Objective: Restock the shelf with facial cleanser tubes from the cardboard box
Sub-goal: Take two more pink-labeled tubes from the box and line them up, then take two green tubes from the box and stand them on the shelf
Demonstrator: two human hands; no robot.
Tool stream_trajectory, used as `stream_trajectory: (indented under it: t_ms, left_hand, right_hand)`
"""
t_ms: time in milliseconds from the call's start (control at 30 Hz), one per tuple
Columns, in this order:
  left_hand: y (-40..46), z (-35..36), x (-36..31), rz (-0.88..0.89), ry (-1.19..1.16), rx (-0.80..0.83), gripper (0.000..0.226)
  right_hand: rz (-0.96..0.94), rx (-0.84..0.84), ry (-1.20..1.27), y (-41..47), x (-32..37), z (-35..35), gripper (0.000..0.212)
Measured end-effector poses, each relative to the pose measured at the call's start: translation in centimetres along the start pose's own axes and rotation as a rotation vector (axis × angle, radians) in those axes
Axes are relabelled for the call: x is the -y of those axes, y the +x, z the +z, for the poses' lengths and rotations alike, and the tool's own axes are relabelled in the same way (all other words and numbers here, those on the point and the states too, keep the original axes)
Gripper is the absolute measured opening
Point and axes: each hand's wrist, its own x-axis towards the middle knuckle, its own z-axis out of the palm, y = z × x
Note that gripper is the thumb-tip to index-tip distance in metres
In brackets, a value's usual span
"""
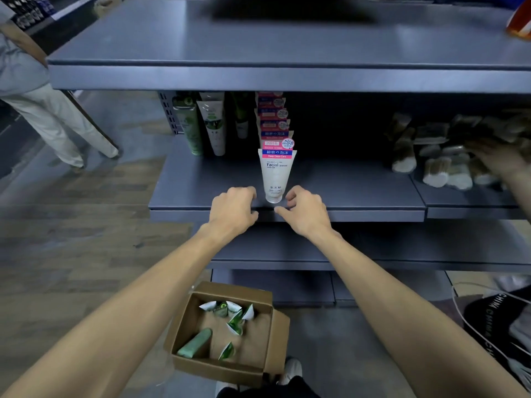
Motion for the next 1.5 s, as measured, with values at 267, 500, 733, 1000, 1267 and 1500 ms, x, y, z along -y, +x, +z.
stream_trajectory:
  t_ms: [267,500,733,1000,1267,1500]
  left_hand:
    - [-5.9,4.0,1.8,0.04,0.152,0.097,0.025]
    - [-10.3,4.8,7.4,-0.009,0.137,0.201,0.027]
    - [-12.9,5.0,14.7,0.044,0.094,0.263,0.031]
    - [-15.1,6.4,16.9,0.169,0.076,0.327,0.039]
    - [-16.4,8.2,18.0,0.104,0.055,0.39,0.036]
    - [-18.4,10.2,15.9,0.036,0.08,0.423,0.034]
  right_hand:
    - [-0.157,0.109,-0.13,-2.3,0.0,3.7,0.037]
    - [-0.112,0.176,-0.175,-4.7,3.1,8.4,0.04]
    - [-0.012,0.183,-0.256,-8.8,7.9,13.9,0.043]
    - [0.085,0.156,-0.362,-13.3,8.2,16.0,0.045]
    - [0.124,0.263,-0.365,-14.5,6.5,17.1,0.048]
    - [0.105,0.343,-0.376,-15.4,3.1,16.8,0.042]
